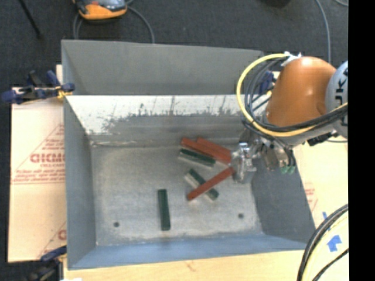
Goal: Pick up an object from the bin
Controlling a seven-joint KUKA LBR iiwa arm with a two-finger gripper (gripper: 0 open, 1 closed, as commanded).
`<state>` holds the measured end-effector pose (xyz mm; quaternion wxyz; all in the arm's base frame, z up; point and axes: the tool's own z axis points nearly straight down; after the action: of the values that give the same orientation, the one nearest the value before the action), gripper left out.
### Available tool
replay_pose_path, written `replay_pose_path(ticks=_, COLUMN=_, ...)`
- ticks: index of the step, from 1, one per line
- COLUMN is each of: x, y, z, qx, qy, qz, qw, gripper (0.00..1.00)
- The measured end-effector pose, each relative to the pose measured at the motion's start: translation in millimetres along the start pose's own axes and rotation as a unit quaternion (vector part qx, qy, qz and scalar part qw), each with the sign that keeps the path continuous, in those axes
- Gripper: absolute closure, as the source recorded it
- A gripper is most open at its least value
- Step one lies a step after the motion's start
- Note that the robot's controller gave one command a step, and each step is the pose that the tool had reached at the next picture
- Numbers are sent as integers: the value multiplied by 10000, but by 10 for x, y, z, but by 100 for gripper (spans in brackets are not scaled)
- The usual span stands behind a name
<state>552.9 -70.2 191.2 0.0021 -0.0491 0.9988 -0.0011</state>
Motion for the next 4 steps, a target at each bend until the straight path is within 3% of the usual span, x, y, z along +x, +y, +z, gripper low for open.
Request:
replay_pose_path(ticks=1, x=0, y=2, z=0, qx=0, qy=0, qz=-10, qw=10000, gripper=0)
replay_pose_path(ticks=2, x=0, y=2, z=0, qx=0, qy=0, qz=-14, qw=10000, gripper=0)
replay_pose_path(ticks=3, x=-77, y=-14, z=423, qx=9, qy=-44, qz=-235, qw=9997, gripper=0)
replay_pose_path(ticks=4, x=381, y=-202, z=873, qx=-11, qy=-3, qz=-328, qw=9995, gripper=0)
